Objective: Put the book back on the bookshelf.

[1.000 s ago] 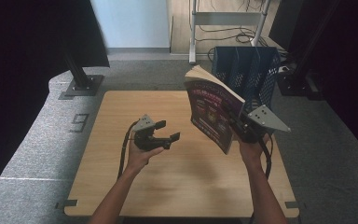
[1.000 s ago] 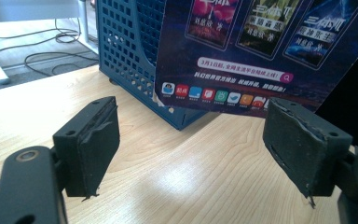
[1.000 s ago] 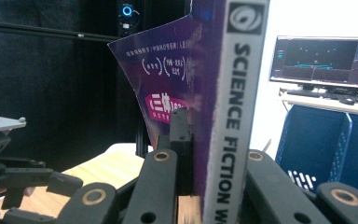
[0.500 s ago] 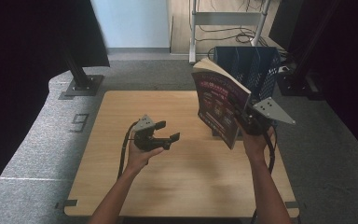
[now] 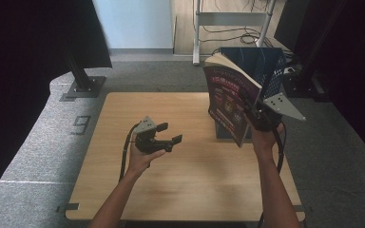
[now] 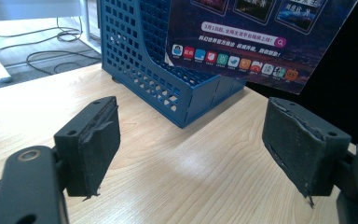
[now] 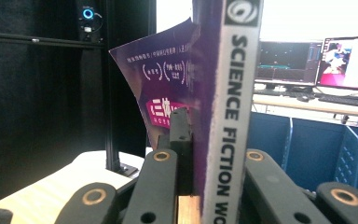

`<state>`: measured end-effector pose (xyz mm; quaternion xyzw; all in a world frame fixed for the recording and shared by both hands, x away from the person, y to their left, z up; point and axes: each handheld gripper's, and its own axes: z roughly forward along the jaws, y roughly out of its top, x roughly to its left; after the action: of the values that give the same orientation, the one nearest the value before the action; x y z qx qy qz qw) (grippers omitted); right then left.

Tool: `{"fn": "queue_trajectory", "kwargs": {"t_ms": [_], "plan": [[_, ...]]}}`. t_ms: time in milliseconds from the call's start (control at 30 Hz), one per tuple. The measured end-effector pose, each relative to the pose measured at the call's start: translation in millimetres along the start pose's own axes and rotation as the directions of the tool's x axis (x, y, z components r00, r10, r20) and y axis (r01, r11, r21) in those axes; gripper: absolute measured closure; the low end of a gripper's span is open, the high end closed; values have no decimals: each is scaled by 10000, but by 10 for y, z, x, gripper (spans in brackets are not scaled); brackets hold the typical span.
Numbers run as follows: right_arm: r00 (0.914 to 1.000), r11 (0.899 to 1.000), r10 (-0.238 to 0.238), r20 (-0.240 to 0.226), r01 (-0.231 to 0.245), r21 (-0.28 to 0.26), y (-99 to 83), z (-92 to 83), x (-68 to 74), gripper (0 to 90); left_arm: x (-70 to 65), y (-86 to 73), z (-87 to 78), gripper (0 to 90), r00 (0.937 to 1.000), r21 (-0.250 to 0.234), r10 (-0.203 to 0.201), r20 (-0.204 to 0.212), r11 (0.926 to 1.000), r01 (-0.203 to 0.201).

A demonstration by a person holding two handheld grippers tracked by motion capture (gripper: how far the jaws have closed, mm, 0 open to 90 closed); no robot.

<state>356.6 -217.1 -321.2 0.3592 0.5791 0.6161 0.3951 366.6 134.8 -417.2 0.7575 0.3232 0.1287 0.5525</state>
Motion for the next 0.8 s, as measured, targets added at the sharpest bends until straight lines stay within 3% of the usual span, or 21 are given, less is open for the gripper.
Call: {"fn": "queue_trajectory", "kwargs": {"t_ms": [567, 800], "plan": [[9957, 9998, -169, 916, 159, 116, 28, 171, -185, 816, 18, -22, -4, 193, 10000, 12, -36, 16, 10000, 36], [9917, 9998, -32, 1282, 8, 188, 3, 255, -289, 816, 15, -22, -7, 193, 10000, 24, 2, 18, 10000, -3]]}}
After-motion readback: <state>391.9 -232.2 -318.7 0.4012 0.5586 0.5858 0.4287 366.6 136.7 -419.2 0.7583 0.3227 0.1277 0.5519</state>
